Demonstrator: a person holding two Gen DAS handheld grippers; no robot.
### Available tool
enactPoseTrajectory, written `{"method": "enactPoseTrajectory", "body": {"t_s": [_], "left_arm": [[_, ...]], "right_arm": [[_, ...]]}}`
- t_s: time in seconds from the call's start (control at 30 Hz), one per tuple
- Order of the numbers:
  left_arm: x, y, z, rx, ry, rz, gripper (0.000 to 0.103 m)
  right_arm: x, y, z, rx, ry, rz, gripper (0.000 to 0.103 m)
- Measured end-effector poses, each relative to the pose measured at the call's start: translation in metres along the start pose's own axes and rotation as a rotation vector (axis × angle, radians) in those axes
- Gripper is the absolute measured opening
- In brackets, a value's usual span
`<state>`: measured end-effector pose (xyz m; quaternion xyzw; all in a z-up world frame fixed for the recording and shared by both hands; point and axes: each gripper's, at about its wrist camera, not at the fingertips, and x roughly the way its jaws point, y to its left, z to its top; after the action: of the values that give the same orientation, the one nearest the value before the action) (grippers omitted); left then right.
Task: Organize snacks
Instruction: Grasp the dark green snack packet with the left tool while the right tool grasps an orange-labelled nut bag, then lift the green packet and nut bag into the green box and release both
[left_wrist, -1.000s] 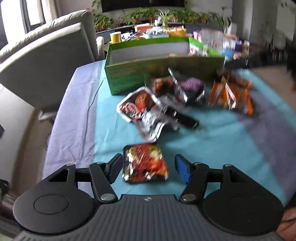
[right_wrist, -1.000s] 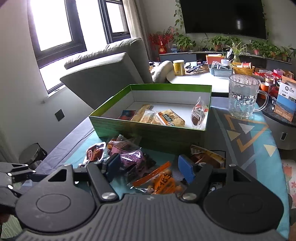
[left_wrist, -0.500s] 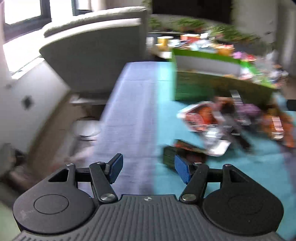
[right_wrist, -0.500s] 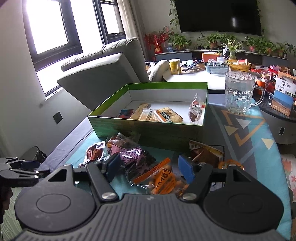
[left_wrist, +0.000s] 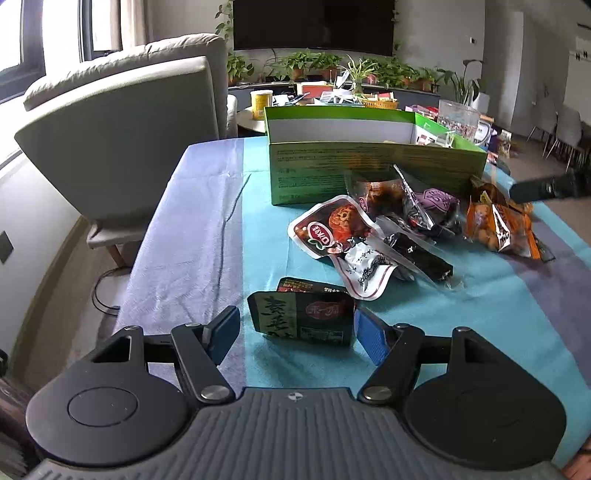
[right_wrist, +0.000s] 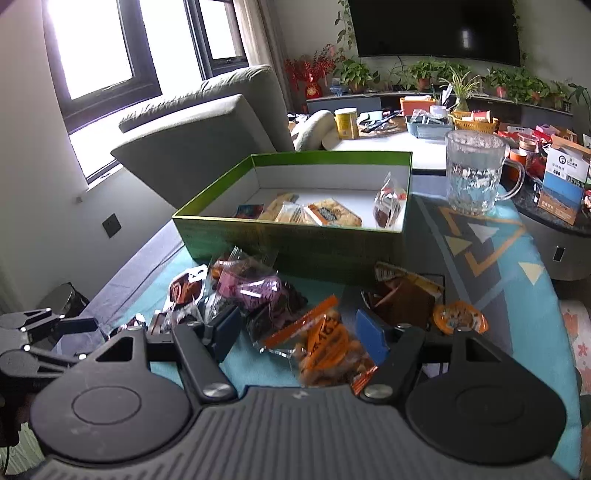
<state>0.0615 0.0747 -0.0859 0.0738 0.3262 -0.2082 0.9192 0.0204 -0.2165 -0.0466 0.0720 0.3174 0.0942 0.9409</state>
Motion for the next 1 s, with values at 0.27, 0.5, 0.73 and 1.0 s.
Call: {"method": "enactPoseTrajectory", "body": {"t_s": [0.27,0.5,0.73,1.0], "left_arm": [[0.013,-0.004,-0.003,-0.027,-0.003,-0.010,0.065],[0.008,0.003,-0.003,-0.062,-0.026,-0.021,0.055],[0.001,0.002,0.005,-0.058,-0.048,0.000,0.046],[-0.013,-0.002,0.019,-0.039,-0.101,0.008,0.046]], "right_arm": [[0.014,0.013,-0.014,-0.167,0.075,0.034,0.071],[0.020,0.006,-0.013,-0.300,0.064,-0.020,0.071],[0.047,0.001,-0.018,-0.372,0.156,0.008,0.071],[0.035,0.002,-0.020,-0.370,0.135,-0.005,0.062]]}}
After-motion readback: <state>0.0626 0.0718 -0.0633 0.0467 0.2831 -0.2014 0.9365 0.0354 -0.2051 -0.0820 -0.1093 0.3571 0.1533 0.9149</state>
